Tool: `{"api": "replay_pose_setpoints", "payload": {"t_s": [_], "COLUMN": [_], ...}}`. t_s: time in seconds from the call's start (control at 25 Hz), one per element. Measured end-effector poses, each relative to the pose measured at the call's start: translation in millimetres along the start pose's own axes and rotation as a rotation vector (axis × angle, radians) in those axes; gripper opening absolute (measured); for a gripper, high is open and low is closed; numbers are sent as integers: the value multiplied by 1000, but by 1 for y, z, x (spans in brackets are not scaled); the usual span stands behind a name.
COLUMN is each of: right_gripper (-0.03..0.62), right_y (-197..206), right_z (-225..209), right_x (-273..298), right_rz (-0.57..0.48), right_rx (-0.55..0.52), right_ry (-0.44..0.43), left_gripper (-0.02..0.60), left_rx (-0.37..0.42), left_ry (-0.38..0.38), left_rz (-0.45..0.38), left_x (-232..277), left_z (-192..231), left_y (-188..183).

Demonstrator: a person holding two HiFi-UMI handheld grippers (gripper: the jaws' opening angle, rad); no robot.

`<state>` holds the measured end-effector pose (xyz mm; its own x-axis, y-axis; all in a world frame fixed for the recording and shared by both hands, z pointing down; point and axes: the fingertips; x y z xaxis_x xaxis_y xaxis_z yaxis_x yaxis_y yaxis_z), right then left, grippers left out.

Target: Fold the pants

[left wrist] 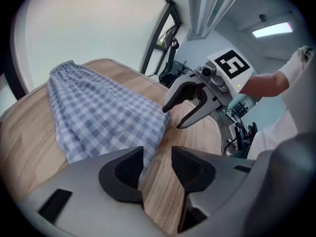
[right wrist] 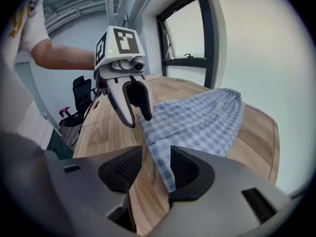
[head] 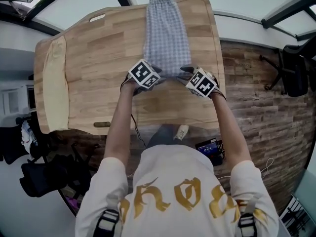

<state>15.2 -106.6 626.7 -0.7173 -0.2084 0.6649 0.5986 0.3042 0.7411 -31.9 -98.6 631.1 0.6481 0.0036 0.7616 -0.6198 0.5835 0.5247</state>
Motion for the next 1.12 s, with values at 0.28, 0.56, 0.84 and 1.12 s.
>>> {"api": "replay_pose_setpoints", "payload": {"t_s": [0.28,0.56,0.84,1.12], "right_gripper": [196,145,132,71], "right_y": [16,29,28,27], "right_z": [1,-7,-7,-15], "right_x": [23,38,40,41], "right_rz": [117,191,189,208], "right_rx": [-104,-158,-220,-173], "right_ry": [-72,-70,-62,-45], "left_gripper": [173,167,102,63], "left_rx": [97,125,216,55], "left_ry": [21,17,-28,-41], "left_rz": [177,255,314,280], "left_x": [18,29,33,29], "left_z": [13,24,31,38], "left_y": [21,24,28,22]}}
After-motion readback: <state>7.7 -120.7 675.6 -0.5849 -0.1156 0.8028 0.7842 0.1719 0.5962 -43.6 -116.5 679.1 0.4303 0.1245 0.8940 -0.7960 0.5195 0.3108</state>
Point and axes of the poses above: the fingertips, and each gripper's own axes: x forward along the fingers, z to its left, y out of its underside, and after that the axes turned 6 degrees about -z, right-handed
